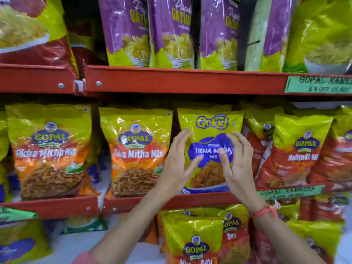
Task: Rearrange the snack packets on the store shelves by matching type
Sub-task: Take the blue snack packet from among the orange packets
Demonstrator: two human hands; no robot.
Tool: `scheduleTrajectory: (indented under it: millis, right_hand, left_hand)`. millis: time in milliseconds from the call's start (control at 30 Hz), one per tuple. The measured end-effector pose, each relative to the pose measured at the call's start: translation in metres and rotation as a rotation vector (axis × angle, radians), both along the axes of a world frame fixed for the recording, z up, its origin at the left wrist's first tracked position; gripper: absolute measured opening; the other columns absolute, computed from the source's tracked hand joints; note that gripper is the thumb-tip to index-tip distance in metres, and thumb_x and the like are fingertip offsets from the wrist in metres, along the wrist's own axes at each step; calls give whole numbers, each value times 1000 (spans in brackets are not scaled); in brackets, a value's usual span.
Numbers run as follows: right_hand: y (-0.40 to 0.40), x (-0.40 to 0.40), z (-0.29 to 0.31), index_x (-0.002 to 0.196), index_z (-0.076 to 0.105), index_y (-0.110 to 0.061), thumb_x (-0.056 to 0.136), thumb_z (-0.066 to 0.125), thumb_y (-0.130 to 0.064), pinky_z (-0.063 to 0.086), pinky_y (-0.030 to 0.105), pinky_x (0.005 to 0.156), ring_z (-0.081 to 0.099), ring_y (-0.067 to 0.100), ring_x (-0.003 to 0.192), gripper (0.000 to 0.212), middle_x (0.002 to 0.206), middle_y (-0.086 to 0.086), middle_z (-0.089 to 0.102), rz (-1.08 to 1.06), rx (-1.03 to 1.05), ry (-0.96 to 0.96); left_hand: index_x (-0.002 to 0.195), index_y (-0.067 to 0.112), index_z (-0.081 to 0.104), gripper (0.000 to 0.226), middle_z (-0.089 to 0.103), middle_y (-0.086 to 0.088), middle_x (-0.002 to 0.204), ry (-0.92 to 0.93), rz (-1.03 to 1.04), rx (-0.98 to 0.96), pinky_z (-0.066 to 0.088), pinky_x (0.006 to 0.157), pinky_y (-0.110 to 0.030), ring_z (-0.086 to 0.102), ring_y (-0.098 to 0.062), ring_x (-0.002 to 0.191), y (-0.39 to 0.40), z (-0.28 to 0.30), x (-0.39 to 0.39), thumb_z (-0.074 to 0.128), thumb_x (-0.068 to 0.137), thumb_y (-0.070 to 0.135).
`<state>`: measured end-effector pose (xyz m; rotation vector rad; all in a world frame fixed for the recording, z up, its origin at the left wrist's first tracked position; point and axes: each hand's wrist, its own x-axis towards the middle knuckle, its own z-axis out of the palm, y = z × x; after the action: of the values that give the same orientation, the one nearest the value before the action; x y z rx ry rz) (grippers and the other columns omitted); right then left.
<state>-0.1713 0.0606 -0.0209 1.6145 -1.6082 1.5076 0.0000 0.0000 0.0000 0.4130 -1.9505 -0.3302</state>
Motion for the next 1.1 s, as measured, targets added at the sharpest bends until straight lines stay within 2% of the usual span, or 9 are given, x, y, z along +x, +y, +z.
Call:
scheduleTrajectory:
  millis: [100,200,300,367,433,567,800,933,1100]
  right_hand:
    - [2,-18,-19,156,19,-22,97,44,-50,7,17,118,-1,-3,150,70,164,-4,7,47,139,-216]
    - [5,-25,-34,159,4,-29,96,58,-38,17,-4,105,9,-37,130,83,160,-18,14,271,314,-460]
    - [3,-37,-39,145,42,-25,86,70,-29,49,9,94,59,-12,116,65,135,-10,62,379,327,-603]
    - [0,-44,-41,126,61,-22,77,75,-34,57,35,95,70,9,109,52,116,-4,75,361,286,-639]
    - [2,-43,-39,121,66,-19,75,77,-33,56,47,97,72,14,106,50,112,0,77,374,251,-652]
    - [9,-32,-29,119,67,-15,77,76,-25,56,46,95,73,17,105,45,111,2,78,401,169,-649]
    - [34,-1,-18,122,66,-15,78,74,-20,59,25,85,72,14,106,44,112,-1,77,456,75,-643]
    - [55,29,-15,121,65,-10,76,73,-20,57,18,81,72,9,103,47,108,-7,78,479,45,-636]
    - [70,76,-28,117,66,-9,77,74,-22,57,40,93,70,27,110,43,113,8,76,482,52,-641]
  left_hand:
    - [151,25,-3,97,-3,7,162,-77,26,252,5,115,-8,-2,1,148,3,-19,-9,65,84,43]
    - [151,27,-4,111,19,7,160,-88,13,459,22,117,-24,20,-5,146,0,-39,-18,71,74,52]
    - [139,23,37,87,63,7,128,-78,32,590,49,98,-30,60,-11,118,-12,-45,-17,76,67,53]
    - [122,24,55,70,71,8,111,-41,35,613,54,91,-34,67,-8,104,-16,-45,-16,80,63,51]
    - [112,34,58,68,72,10,109,-9,0,632,55,91,-42,68,-6,101,-18,-43,-13,79,54,60]
    - [105,44,56,60,72,12,110,28,-43,606,56,90,-44,68,-7,102,-14,-38,-3,80,52,60]
    - [119,30,57,62,71,12,115,77,-154,551,55,93,-36,67,-5,106,7,-20,25,85,63,32]
    - [120,21,59,66,72,9,113,86,-188,541,56,92,-34,68,-5,103,24,-14,54,83,60,31]
    - [114,25,62,58,75,6,107,85,-201,577,57,88,-41,71,-12,100,40,-27,104,84,60,32]
